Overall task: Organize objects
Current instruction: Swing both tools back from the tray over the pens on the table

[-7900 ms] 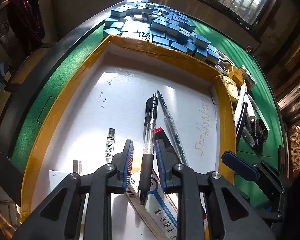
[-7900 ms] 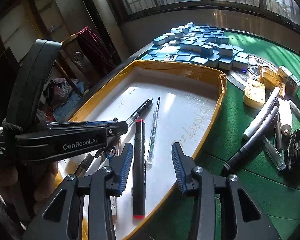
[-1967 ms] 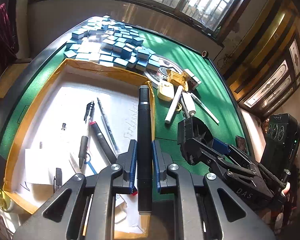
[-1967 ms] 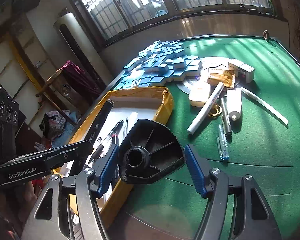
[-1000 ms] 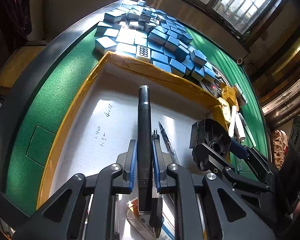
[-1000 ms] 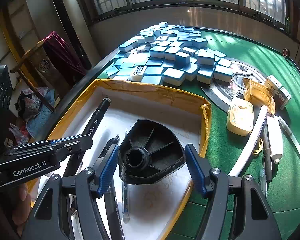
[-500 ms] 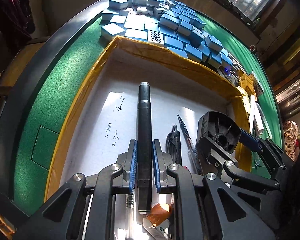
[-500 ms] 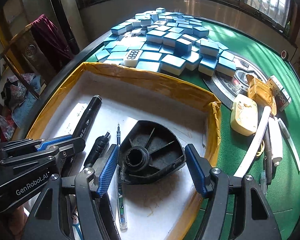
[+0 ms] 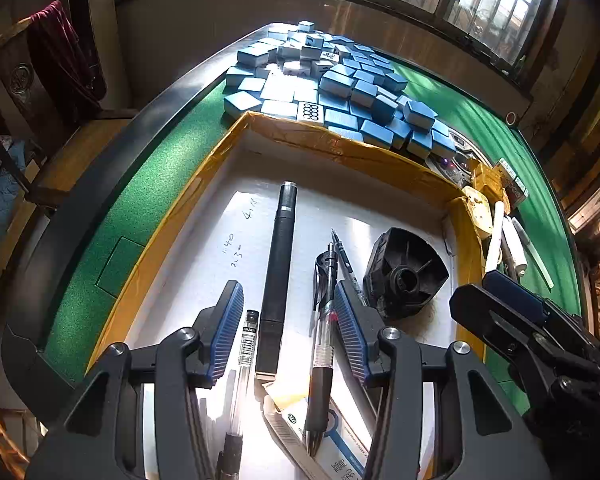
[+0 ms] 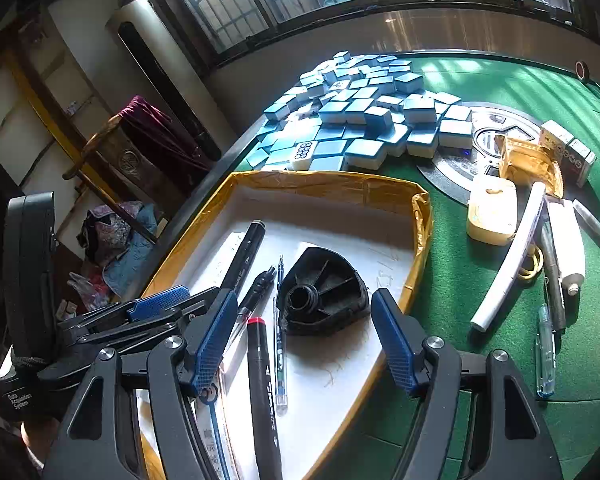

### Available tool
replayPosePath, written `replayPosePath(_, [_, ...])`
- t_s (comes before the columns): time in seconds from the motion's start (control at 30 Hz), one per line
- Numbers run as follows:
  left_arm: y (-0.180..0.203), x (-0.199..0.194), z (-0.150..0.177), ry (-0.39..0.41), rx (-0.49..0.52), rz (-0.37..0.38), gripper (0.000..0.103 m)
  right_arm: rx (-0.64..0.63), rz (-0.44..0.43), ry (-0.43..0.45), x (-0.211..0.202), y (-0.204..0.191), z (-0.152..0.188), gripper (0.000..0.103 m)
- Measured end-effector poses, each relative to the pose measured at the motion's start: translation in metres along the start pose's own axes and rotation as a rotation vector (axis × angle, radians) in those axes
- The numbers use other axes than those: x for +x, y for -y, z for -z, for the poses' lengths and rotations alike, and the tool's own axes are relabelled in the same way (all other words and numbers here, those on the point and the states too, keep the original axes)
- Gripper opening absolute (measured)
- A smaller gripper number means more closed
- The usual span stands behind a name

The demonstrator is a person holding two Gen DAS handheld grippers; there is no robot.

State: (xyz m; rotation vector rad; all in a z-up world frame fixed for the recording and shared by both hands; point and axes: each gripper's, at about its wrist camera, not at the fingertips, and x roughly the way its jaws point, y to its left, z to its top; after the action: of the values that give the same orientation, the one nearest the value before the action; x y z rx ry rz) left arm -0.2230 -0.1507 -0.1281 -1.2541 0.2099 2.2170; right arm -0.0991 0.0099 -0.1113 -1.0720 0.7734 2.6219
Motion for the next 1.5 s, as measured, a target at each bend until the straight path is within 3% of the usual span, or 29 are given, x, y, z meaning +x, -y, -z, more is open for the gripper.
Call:
replayPosePath(0.07, [0.013,-0.016,0.009,0.057,-0.016,-0.009,0.052,-0.016,-0.018,0.037,-0.024,0.008,0.011,0.07])
replayPosePath(0.2, [0.049,-0.036,0.026,0.099,-0.023,0.095,0.056,0.017,-0.019,0.061,-0.056,0.041,0.031,0.07])
replayPosePath(0.47, [0.121,-0.038,0.04,0.03,0.076,0.191,0.056,0.231,-0.03,0.06,-0.08,0.121,0.056,0.07])
replayPosePath(0.67, [0.139,-0.035,0.052,0.0,0.106,0.194,0.056,0.35,0.003,0.039,-0.081,0.158,0.063,0.07])
replayPosePath(1.0, [0.14,-0.028,0.062,-0.037,0.106,0.202,0.056,0.322,0.049,0.032,-0.081,0.158,0.065,0.067])
replayPosePath(1.2, [0.14,-0.023,0.066,-0.057,0.116,0.213,0.056,0.286,0.135,-0.002,-0.074,0.16,0.057,0.052])
replayPosePath(1.33, [0.137,-0.024,0.068,-0.053,0.118,0.218,0.056,0.254,0.136,-0.03,-0.062,0.153,0.05,0.041])
replayPosePath(1.43, [0.133,-0.026,0.068,-0.056,0.11,0.23,0.056,0.222,0.184,-0.044,-0.054,0.143,0.045,0.031])
replayPosePath(1.5, [0.131,-0.026,0.067,-0.059,0.101,0.24,0.056,0.209,0.169,-0.051,-0.05,0.138,0.046,0.029])
